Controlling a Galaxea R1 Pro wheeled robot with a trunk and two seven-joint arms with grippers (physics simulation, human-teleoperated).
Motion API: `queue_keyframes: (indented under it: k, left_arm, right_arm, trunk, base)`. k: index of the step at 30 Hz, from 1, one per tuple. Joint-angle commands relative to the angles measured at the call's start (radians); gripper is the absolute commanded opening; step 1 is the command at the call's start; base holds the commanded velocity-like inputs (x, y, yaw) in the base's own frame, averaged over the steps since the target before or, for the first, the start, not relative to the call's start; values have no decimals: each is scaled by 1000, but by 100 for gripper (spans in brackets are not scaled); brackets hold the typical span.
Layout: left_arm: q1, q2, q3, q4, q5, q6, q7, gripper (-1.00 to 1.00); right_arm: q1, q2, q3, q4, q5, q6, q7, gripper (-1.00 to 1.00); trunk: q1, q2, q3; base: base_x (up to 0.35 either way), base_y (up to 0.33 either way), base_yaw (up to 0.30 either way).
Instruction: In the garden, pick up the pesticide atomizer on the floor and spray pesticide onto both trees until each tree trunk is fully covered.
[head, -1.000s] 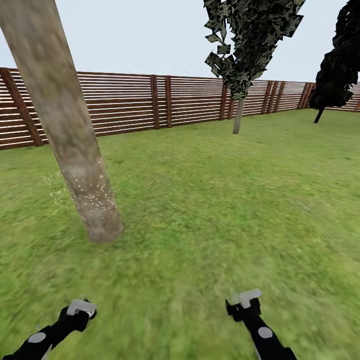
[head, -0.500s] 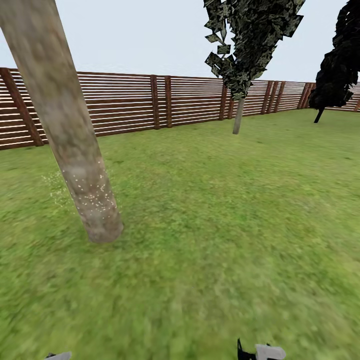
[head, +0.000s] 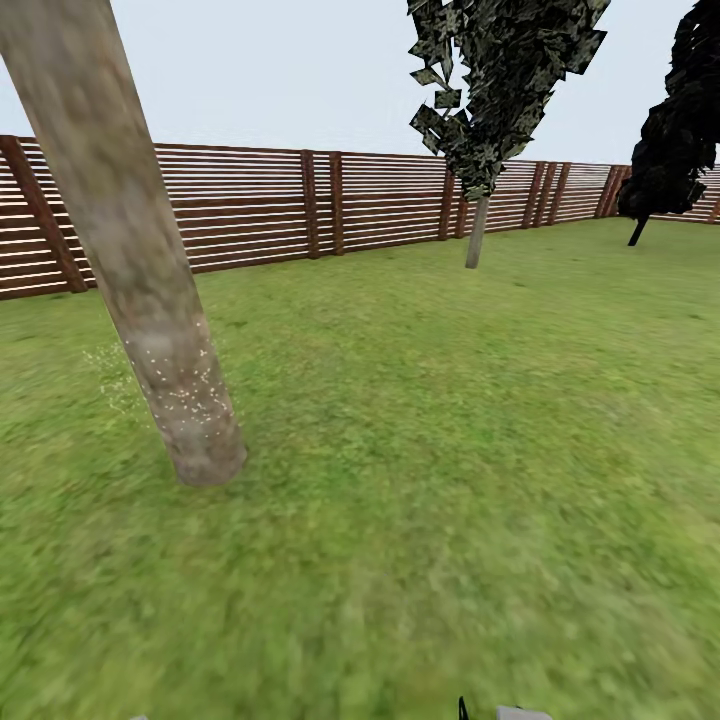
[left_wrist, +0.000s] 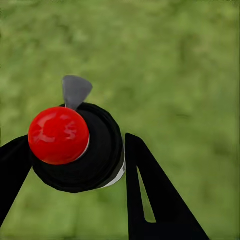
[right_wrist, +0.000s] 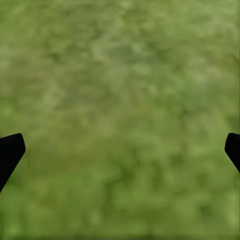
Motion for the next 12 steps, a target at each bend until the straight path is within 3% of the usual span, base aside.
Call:
queue_keyframes:
  k: [1, 12]
  left_arm:
    - [0, 0, -1, 0, 0, 0, 0, -100]
    - [1, -16, -6, 30, -4, 0, -1, -100]
  right_arm:
    - [0, 0, 0, 0, 0, 0, 0, 100]
    - [0, 0, 0, 0, 0, 0, 0, 100]
  trunk:
    - [0, 0, 0]
    - [0, 0, 0]
  base:
    - [0, 0, 0]
    - [0, 0, 0]
